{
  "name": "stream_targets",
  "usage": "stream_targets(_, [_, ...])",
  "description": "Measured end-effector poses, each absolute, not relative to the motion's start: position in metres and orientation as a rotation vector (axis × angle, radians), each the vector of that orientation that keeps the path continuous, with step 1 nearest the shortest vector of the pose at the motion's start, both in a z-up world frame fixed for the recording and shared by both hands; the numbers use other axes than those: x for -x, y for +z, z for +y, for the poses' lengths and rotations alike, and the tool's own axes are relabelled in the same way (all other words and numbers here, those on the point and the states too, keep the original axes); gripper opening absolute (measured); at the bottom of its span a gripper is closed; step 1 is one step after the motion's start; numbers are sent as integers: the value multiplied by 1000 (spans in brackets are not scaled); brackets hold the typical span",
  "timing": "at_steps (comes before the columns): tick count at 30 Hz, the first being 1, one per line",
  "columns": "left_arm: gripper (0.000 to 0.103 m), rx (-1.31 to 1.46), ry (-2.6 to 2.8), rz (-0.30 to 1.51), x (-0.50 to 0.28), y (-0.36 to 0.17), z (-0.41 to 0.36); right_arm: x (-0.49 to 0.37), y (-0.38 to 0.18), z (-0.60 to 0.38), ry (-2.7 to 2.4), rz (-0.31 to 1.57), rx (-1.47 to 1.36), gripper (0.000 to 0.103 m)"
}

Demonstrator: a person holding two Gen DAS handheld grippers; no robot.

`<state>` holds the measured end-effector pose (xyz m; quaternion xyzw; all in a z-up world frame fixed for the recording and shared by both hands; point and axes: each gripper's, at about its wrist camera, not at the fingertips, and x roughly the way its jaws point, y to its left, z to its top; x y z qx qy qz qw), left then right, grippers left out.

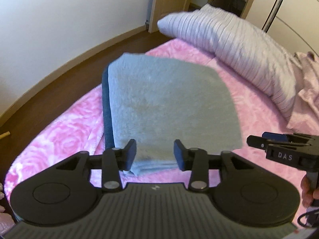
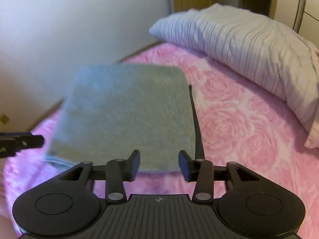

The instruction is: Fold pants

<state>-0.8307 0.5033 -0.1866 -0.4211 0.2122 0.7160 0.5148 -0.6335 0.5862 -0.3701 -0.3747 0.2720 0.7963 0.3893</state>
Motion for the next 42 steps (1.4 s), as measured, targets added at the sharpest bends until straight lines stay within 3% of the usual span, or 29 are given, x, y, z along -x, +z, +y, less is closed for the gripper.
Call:
stream_targets(8, [62, 940, 1739, 482, 776, -99, 439, 590, -279, 529, 2080, 746, 845, 59])
stream_targets(23, [80, 861, 1840, 465, 663, -9, 289, 480, -184, 378, 2161, 668, 873, 62])
stream_targets(42, [82, 848, 1911, 408, 573, 22, 182, 399, -152, 284, 2282, 619, 885, 62])
